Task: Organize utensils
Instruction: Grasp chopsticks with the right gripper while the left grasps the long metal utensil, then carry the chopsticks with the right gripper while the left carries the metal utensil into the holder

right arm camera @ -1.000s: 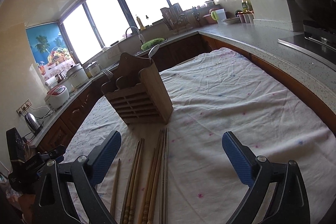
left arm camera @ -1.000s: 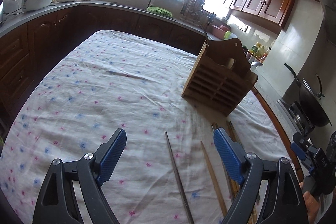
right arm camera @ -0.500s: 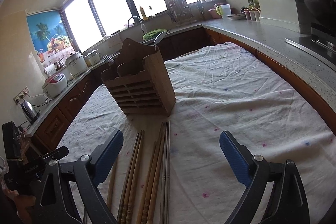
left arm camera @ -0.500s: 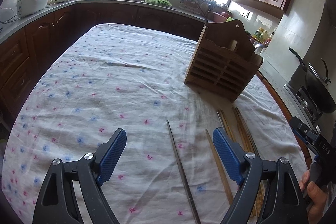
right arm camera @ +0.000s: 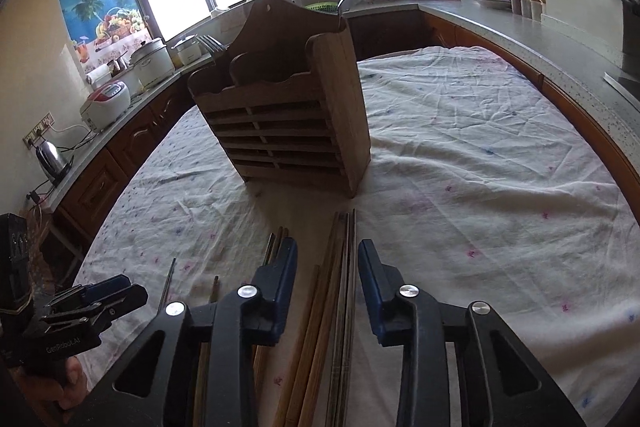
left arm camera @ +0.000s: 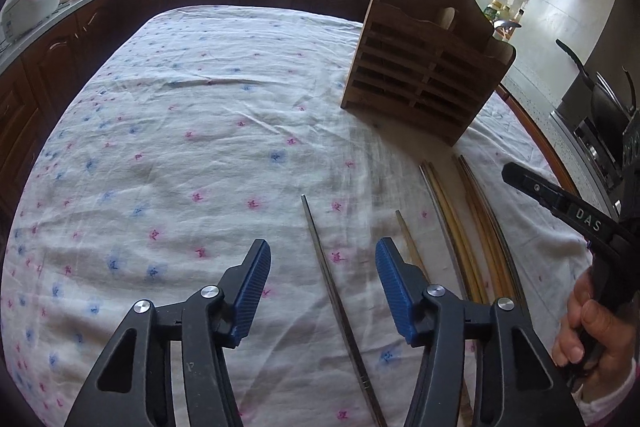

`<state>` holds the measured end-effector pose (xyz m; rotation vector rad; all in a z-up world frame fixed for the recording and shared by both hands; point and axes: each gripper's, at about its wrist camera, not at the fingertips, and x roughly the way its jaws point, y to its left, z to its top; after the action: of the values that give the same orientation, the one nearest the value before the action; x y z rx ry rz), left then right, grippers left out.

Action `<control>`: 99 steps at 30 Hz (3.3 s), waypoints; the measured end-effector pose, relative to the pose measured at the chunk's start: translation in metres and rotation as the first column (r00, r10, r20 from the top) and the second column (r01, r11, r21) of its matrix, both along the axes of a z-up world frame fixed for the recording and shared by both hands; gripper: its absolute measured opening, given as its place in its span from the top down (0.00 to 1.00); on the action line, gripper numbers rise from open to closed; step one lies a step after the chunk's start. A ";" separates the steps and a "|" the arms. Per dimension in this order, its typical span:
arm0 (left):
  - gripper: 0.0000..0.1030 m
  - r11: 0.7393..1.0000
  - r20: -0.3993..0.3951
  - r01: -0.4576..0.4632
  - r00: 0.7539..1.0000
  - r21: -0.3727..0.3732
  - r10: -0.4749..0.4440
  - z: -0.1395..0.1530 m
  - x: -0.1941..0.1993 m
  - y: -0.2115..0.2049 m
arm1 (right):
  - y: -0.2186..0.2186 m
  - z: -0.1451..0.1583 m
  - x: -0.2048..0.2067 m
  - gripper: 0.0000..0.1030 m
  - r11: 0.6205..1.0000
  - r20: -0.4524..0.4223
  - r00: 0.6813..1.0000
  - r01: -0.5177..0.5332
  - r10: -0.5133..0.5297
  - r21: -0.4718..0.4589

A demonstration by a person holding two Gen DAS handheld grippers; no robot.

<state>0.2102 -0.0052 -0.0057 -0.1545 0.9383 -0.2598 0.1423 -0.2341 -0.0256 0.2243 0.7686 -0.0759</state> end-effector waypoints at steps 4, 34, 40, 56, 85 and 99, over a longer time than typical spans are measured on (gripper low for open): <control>0.58 1.000 -0.032 0.012 0.999 0.009 -0.012 -0.006 0.013 -0.006 | 0.004 -0.008 0.020 0.81 1.000 -0.037 0.999 -0.025 0.024 -0.011; 0.97 0.999 0.043 0.035 0.999 -0.039 -0.033 0.016 0.003 0.009 | 0.014 0.006 0.027 0.95 0.998 -0.051 0.997 -0.061 0.061 -0.010; 0.97 0.990 0.149 0.048 0.988 -0.136 -0.027 0.062 -0.026 0.032 | 0.018 0.051 -0.005 0.95 0.998 0.068 0.996 -0.060 0.059 0.011; 0.97 0.971 0.312 0.092 0.950 -0.219 -0.020 0.119 -0.073 0.061 | 0.012 0.143 -0.050 0.95 1.000 0.310 0.950 -0.025 0.027 -0.008; 0.97 0.962 0.498 0.078 0.865 -0.262 0.066 0.178 0.007 0.052 | -0.007 0.195 -0.017 0.95 0.999 0.465 0.885 0.039 -0.031 -0.008; 0.97 0.972 0.557 -0.005 0.819 -0.235 0.139 0.143 0.108 -0.001 | -0.026 0.197 0.054 0.95 0.990 0.544 0.834 0.137 -0.099 -0.031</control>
<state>0.3183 -0.0062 0.1371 -0.3014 0.2973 -0.3188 0.1961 -0.2605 0.1714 0.2135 0.1819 -0.1490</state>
